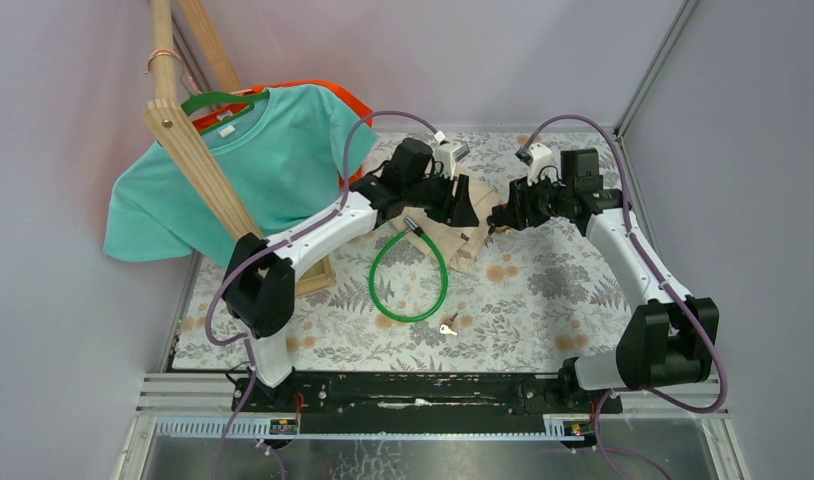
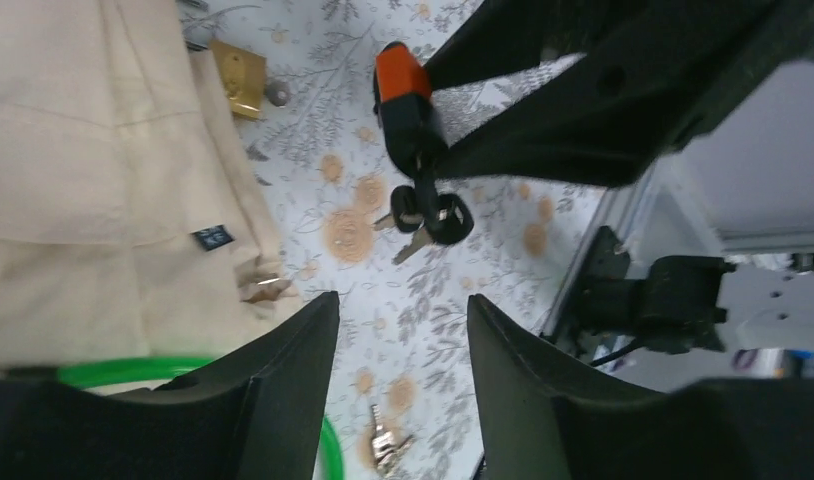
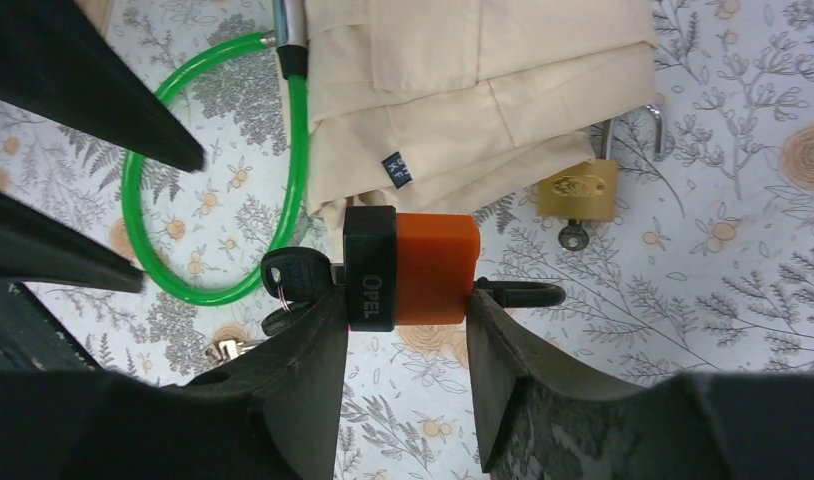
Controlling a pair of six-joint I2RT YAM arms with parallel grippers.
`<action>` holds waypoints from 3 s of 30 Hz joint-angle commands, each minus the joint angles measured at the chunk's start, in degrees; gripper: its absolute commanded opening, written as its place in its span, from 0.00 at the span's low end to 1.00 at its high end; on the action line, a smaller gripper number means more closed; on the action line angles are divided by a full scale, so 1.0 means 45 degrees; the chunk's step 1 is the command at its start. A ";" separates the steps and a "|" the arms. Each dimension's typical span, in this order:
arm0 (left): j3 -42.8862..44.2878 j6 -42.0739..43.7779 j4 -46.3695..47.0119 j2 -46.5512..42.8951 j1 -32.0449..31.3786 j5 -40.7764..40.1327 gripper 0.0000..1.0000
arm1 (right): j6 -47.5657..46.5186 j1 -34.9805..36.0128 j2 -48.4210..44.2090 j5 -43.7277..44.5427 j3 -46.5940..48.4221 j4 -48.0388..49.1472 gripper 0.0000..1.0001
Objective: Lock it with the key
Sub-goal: Pick up the lock from the center of the board.
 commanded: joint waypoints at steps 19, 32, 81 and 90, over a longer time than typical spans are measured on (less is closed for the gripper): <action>0.0695 -0.3833 0.2343 0.1746 -0.0387 0.1389 0.42 | 0.0703 0.0235 -0.1295 -0.1134 -0.0933 0.1441 0.00; 0.0774 -0.4084 0.2681 0.2046 -0.0442 0.1678 0.27 | 0.0684 0.0244 -0.1300 -0.1357 -0.1189 0.1531 0.00; -0.0548 -0.4405 0.4053 0.1601 -0.0286 0.2118 0.34 | 0.0191 0.0244 -0.1782 -0.1373 -0.1756 0.1722 0.00; -0.0379 -0.4450 0.3990 0.1851 -0.0372 0.2257 0.16 | 0.0195 0.0244 -0.1959 -0.1484 -0.1982 0.1892 0.00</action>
